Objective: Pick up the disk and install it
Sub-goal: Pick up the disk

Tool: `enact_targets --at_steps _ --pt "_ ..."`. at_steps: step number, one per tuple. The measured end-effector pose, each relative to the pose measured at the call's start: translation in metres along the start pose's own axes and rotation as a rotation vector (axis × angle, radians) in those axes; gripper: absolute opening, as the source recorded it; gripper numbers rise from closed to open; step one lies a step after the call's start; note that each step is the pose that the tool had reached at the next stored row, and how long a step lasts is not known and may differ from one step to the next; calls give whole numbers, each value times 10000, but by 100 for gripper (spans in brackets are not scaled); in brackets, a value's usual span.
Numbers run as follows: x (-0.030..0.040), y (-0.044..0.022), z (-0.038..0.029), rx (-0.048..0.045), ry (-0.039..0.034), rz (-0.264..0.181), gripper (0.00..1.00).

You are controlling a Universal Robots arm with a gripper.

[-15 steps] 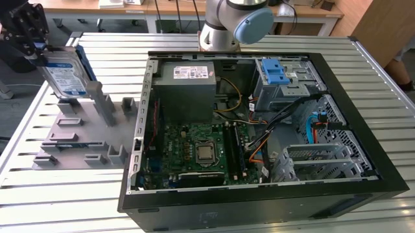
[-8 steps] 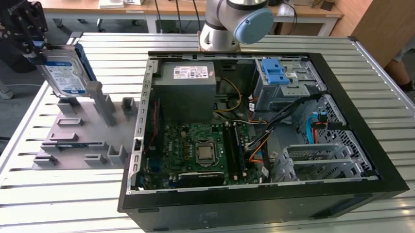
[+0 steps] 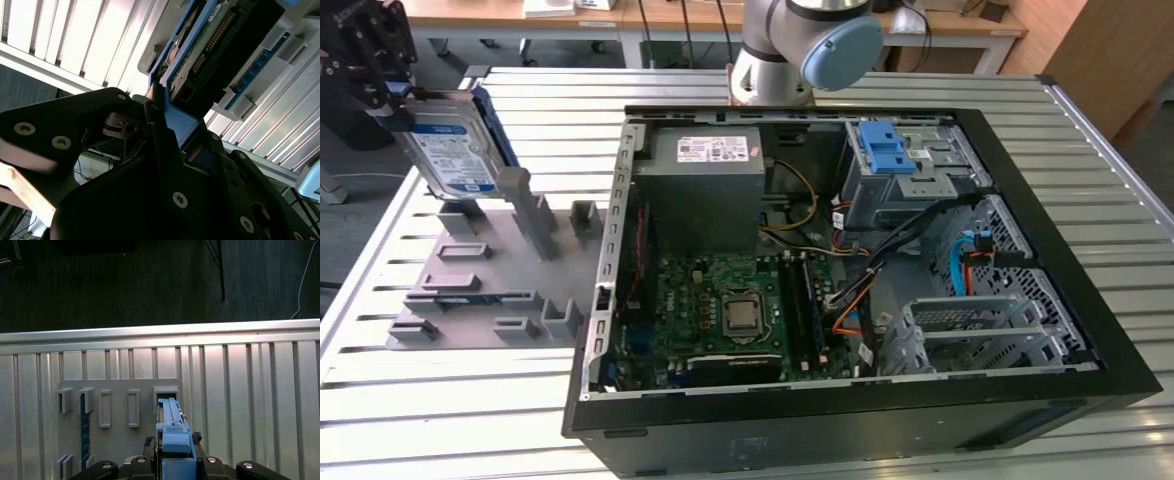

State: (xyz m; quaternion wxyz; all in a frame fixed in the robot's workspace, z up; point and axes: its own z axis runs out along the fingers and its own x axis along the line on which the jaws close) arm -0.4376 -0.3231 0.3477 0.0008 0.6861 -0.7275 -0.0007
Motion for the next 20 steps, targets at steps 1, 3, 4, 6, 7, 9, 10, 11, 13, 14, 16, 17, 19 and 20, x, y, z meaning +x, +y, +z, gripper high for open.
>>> enact_targets --at_steps 1,3,4,6,7,9,10,11,13,14,16,17,19,20 --pt "0 0 -1 0 -1 0 36" --pt "0 0 -6 0 0 1 36" --pt "0 0 -8 0 0 0 36" --pt "0 0 -11 1 -1 0 36" --pt "0 0 -14 0 0 0 36" --pt "0 0 -22 -2 1 0 36" --pt "0 0 -25 -2 0 0 36" --pt "0 0 -29 0 0 0 36" --pt "0 0 -39 -1 1 0 36" --pt "0 0 -46 -2 1 0 36" --pt "0 0 -57 1 0 0 36" --pt "0 0 -62 1 -1 0 36" --pt "0 0 -71 0 0 0 36" --pt "0 0 -74 1 0 0 36"
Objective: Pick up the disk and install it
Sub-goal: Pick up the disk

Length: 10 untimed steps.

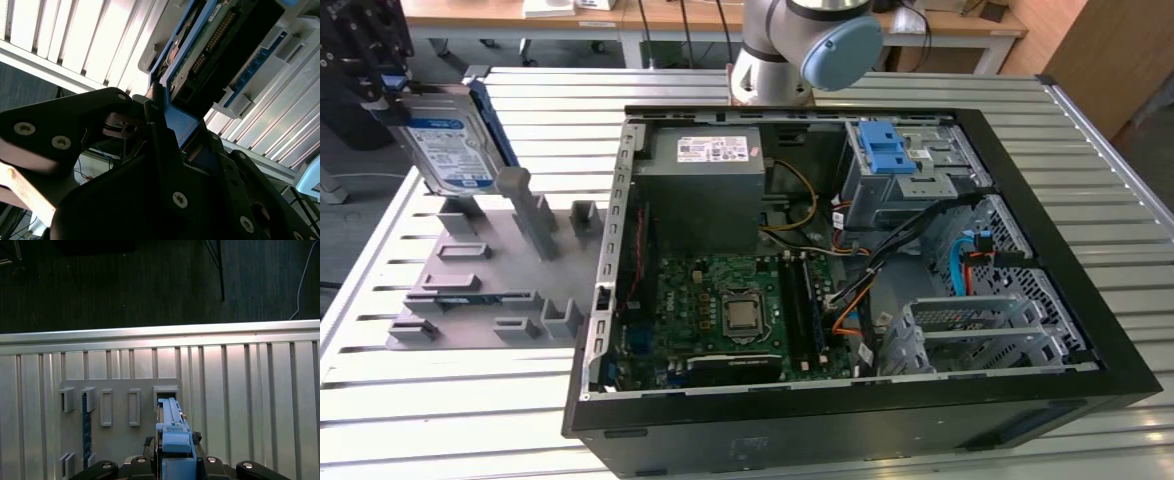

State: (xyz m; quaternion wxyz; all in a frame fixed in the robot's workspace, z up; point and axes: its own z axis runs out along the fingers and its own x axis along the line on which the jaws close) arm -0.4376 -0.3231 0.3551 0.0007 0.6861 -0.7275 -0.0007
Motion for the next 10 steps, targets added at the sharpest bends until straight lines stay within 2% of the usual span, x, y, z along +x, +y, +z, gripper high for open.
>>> enact_targets --at_steps 10 --pt "0 1 -46 1 -1 0 36"
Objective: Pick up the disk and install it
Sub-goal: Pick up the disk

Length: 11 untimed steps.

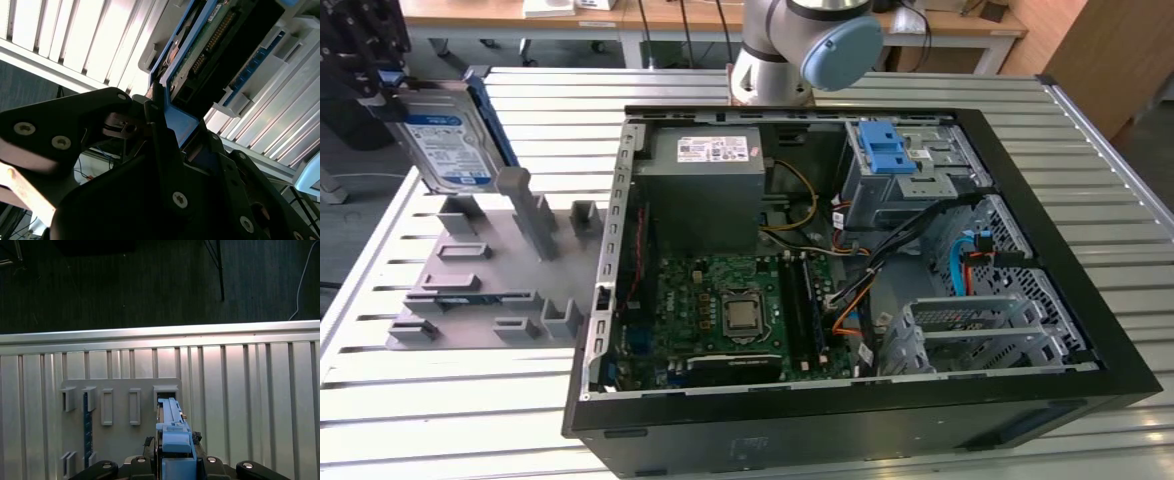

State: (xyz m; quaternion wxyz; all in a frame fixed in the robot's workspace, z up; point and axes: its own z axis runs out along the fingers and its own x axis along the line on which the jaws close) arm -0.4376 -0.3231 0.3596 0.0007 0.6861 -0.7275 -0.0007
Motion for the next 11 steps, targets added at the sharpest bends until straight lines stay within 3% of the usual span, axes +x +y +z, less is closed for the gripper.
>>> enact_targets --at_steps 11 --pt "0 0 -45 -1 1 0 36"
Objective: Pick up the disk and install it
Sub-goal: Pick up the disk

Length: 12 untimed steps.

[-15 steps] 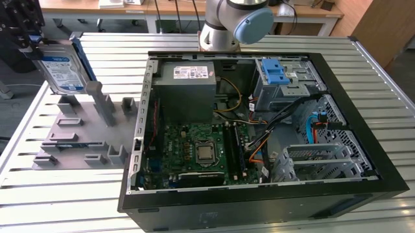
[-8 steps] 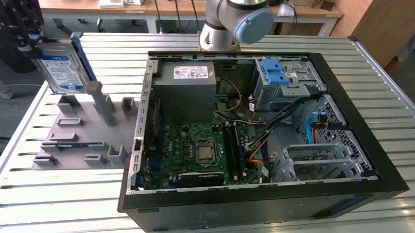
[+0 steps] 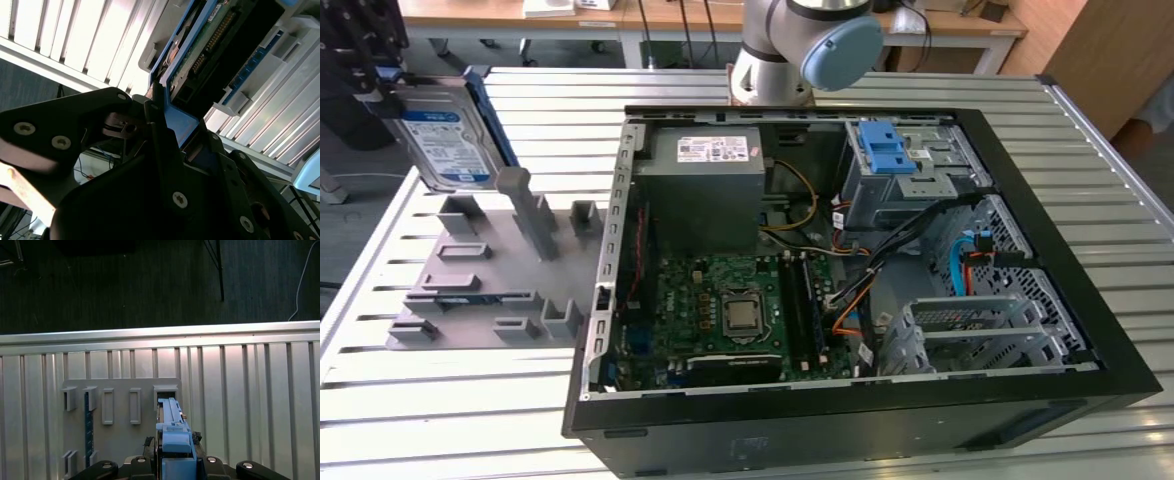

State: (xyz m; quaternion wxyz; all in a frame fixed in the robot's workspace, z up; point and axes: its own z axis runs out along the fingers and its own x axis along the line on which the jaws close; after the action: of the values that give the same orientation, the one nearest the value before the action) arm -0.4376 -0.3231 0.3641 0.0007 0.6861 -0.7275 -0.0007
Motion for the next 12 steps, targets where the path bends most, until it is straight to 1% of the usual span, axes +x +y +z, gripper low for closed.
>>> enact_targets --at_steps 12 --pt "0 0 -56 -3 1 0 36"
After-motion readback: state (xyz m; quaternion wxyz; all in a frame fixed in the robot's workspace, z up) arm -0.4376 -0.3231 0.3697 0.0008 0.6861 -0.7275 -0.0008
